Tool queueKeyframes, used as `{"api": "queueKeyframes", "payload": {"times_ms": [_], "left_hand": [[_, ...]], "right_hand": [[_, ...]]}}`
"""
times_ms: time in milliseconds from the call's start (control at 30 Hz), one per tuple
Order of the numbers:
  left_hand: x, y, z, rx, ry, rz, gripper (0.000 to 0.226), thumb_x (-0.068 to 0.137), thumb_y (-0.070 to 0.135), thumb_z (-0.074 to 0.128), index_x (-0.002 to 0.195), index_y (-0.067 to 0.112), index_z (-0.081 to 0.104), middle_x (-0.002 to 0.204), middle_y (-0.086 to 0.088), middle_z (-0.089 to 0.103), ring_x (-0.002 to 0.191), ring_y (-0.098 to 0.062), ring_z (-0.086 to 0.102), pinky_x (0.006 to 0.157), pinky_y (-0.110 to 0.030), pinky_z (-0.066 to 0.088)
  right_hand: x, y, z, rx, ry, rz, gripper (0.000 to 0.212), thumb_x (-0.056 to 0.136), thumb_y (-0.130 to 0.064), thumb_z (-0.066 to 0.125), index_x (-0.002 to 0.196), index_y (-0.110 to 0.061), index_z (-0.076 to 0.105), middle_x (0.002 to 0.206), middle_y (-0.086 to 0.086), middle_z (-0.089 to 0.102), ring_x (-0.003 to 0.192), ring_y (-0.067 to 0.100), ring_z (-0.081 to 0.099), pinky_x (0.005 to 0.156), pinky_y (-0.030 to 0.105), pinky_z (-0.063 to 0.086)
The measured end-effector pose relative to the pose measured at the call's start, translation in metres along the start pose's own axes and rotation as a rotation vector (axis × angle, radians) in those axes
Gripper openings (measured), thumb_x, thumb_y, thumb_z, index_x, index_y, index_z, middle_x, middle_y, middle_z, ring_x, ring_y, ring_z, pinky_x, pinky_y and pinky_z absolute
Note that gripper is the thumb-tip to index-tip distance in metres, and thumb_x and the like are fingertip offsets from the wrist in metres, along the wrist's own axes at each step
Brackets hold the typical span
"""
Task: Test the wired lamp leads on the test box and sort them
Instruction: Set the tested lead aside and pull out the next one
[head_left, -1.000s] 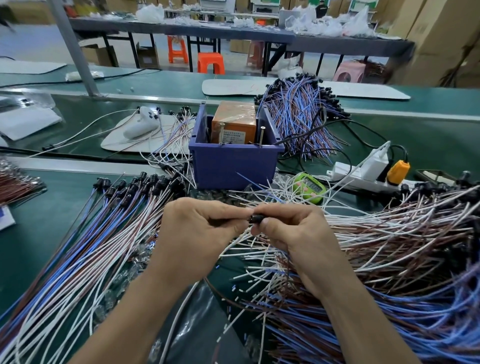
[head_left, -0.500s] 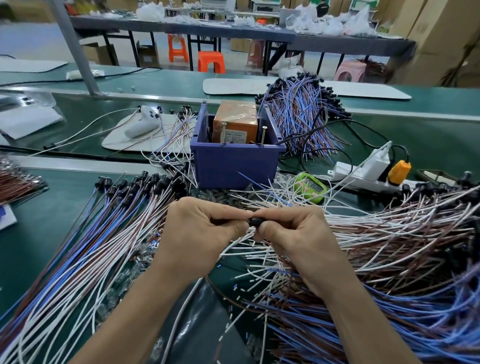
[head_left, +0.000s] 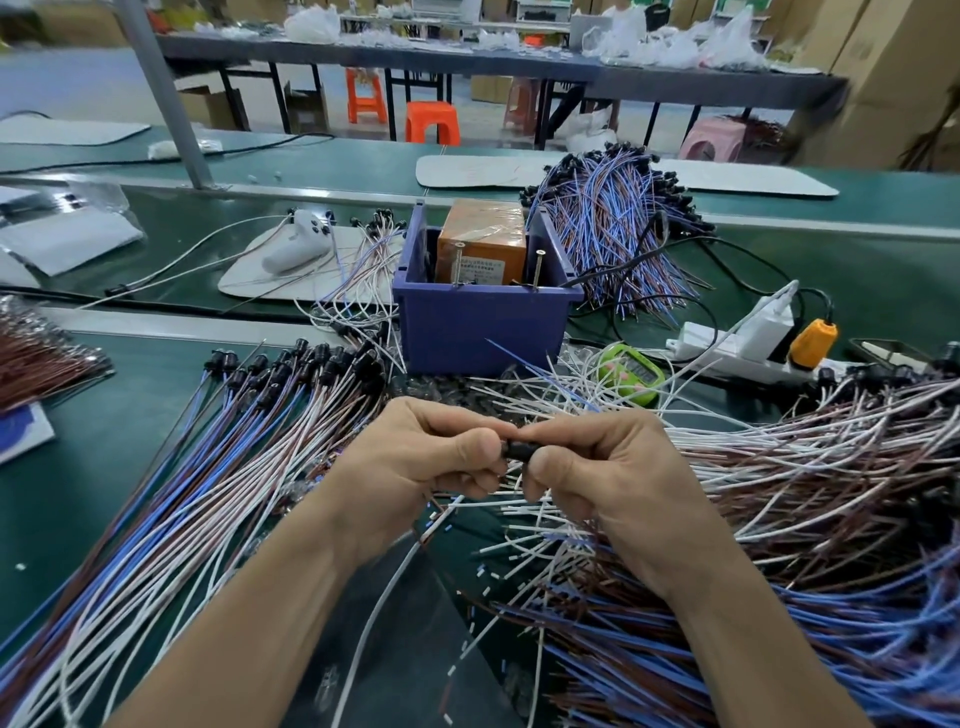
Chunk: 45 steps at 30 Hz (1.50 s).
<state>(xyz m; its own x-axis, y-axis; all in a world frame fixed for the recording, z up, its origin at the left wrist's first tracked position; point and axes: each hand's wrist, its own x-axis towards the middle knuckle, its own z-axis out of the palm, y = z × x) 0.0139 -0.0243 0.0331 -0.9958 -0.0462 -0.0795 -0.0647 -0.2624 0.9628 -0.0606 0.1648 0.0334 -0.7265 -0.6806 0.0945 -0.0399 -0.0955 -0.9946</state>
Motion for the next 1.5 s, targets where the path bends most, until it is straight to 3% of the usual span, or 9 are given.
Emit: {"api": "queueKeyframes", "payload": {"times_ms": [167, 367, 733, 867, 933, 1033, 1167, 1300, 1500], "left_hand": [[0.001, 0.0, -0.005, 0.01, -0.029, 0.009, 0.056, 0.05, 0.046, 0.1, 0.09, 0.01, 0.084, 0.069, -0.009, 0.074, 0.057, -0.013, 0.067, 0.058, -0.019, 0.054], [0.002, -0.003, -0.008, 0.049, -0.01, 0.012, 0.061, 0.044, 0.049, 0.101, 0.088, 0.01, 0.084, 0.069, -0.012, 0.074, 0.059, -0.015, 0.07, 0.058, -0.021, 0.056], [0.001, 0.0, -0.003, 0.126, 0.077, 0.018, 0.025, 0.057, 0.021, 0.092, 0.078, 0.011, 0.084, 0.063, -0.015, 0.07, 0.054, -0.016, 0.067, 0.055, -0.022, 0.056], [0.005, -0.004, 0.012, 0.129, 0.196, 0.093, 0.008, 0.078, 0.008, 0.082, 0.083, 0.014, 0.084, 0.067, -0.011, 0.073, 0.057, -0.014, 0.066, 0.058, -0.021, 0.056], [0.006, -0.009, 0.02, 0.215, 0.304, 0.196, 0.014, 0.086, 0.007, 0.078, 0.084, 0.019, 0.084, 0.069, -0.006, 0.076, 0.059, -0.013, 0.068, 0.06, -0.023, 0.058], [0.002, -0.014, 0.021, 0.612, 0.431, 0.405, 0.015, 0.092, 0.031, 0.077, 0.077, 0.032, 0.081, 0.07, 0.012, 0.075, 0.063, -0.006, 0.071, 0.062, -0.021, 0.055], [-0.003, -0.019, 0.021, 1.007, 0.448, 0.562, 0.049, 0.099, 0.062, 0.049, 0.069, 0.027, 0.064, 0.065, 0.012, 0.063, 0.064, -0.009, 0.06, 0.057, -0.018, 0.038], [0.004, -0.016, 0.023, 0.834, 0.33, 0.556, 0.053, 0.1, 0.059, 0.044, 0.061, 0.026, 0.057, 0.061, 0.014, 0.058, 0.058, -0.004, 0.054, 0.057, -0.012, 0.033], [0.012, -0.017, 0.028, 0.309, 0.125, 0.302, 0.046, 0.1, 0.032, 0.052, 0.063, 0.01, 0.066, 0.061, -0.003, 0.063, 0.065, -0.019, 0.059, 0.066, -0.038, 0.048]], "right_hand": [[0.0, 0.004, 0.0, 0.001, -0.031, -0.015, 0.023, 0.083, -0.008, 0.07, 0.099, -0.018, 0.083, 0.064, 0.012, 0.068, 0.046, 0.012, 0.04, 0.045, 0.017, 0.035], [0.001, 0.007, 0.0, -0.005, -0.033, 0.013, 0.025, 0.082, -0.008, 0.069, 0.101, -0.018, 0.083, 0.065, 0.013, 0.069, 0.048, 0.014, 0.037, 0.045, 0.019, 0.034], [0.002, 0.012, 0.004, -0.076, 0.005, 0.037, 0.026, 0.081, -0.009, 0.069, 0.099, -0.022, 0.083, 0.065, 0.012, 0.07, 0.049, 0.019, 0.036, 0.044, 0.023, 0.032], [0.004, 0.011, 0.007, 0.039, 0.125, 0.077, 0.018, 0.088, -0.001, 0.07, 0.095, -0.012, 0.081, 0.065, 0.014, 0.067, 0.043, 0.014, 0.031, 0.039, 0.022, 0.026], [0.006, 0.01, 0.007, 0.077, 0.182, 0.107, 0.018, 0.094, 0.001, 0.064, 0.094, -0.009, 0.079, 0.063, 0.013, 0.065, 0.043, 0.014, 0.028, 0.04, 0.024, 0.02], [0.005, 0.007, 0.008, 0.008, 0.133, 0.112, 0.025, 0.102, -0.008, 0.057, 0.086, -0.008, 0.076, 0.06, 0.009, 0.06, 0.045, 0.015, 0.03, 0.045, 0.028, 0.019], [0.001, 0.002, 0.007, -0.114, -0.018, 0.09, 0.044, 0.107, -0.024, 0.049, 0.066, -0.021, 0.067, 0.054, -0.001, 0.05, 0.049, 0.01, 0.035, 0.046, 0.019, 0.029], [0.001, 0.0, 0.01, -0.097, -0.092, 0.1, 0.037, 0.098, -0.037, 0.051, 0.071, -0.021, 0.07, 0.049, -0.003, 0.042, 0.046, 0.01, 0.03, 0.046, 0.019, 0.026], [0.002, 0.001, 0.009, -0.028, -0.1, 0.111, 0.033, 0.096, -0.035, 0.058, 0.069, -0.019, 0.065, 0.048, -0.008, 0.034, 0.043, 0.009, 0.024, 0.044, 0.019, 0.023]]}}
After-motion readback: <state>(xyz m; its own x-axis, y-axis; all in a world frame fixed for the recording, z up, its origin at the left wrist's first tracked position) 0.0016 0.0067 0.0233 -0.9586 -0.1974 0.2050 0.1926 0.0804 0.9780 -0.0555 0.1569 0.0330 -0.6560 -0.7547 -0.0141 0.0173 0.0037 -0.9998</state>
